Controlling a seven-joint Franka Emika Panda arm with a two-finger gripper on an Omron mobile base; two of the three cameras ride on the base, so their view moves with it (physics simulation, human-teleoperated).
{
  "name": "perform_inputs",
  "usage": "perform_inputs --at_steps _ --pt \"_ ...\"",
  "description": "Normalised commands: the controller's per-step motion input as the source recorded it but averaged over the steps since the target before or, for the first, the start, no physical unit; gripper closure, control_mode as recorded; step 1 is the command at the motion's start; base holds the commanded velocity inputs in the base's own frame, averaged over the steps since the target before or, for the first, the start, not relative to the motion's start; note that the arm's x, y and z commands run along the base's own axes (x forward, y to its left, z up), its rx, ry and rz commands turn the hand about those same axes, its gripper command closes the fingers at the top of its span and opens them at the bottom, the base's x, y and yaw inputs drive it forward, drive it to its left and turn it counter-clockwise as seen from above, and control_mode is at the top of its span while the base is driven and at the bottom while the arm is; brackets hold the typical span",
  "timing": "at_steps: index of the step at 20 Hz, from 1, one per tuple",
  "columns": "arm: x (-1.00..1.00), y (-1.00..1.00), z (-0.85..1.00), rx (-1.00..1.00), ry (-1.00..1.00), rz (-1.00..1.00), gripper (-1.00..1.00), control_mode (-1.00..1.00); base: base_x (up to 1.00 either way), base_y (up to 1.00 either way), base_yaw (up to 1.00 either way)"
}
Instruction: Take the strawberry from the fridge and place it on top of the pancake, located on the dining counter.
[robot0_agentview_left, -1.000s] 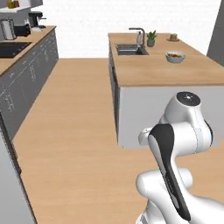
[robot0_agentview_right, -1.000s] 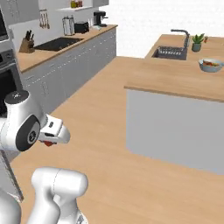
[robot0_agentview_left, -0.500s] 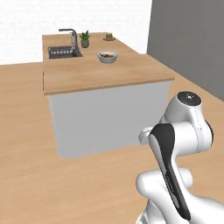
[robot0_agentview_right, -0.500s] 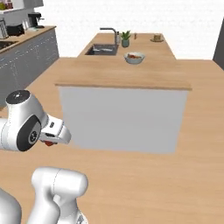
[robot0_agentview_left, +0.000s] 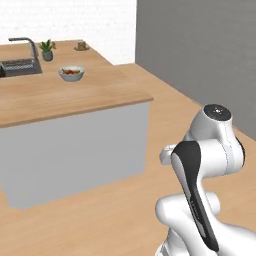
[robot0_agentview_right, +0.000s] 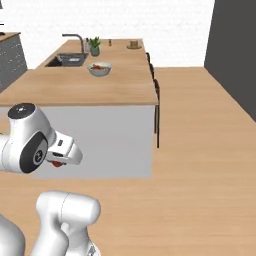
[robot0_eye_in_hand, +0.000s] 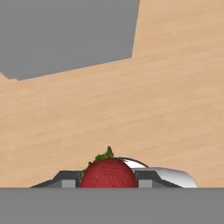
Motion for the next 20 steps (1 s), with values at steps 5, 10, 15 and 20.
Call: perform_inputs --at_steps 5,10,15,20 --pt "0.0 0.0 0.0 0.0 0.0 0.0 1.0 1.0 1.0 -1.0 0.17" --pt "0.0 0.0 0.0 0.0 0.0 0.0 1.0 1.0 1.0 -1.0 0.23" --pt "0.0 0.0 0.0 0.0 0.0 0.0 1.0 1.0 1.0 -1.0 0.24" --pt "0.0 0.0 0.0 0.0 0.0 0.0 1.0 1.0 1.0 -1.0 0.18"
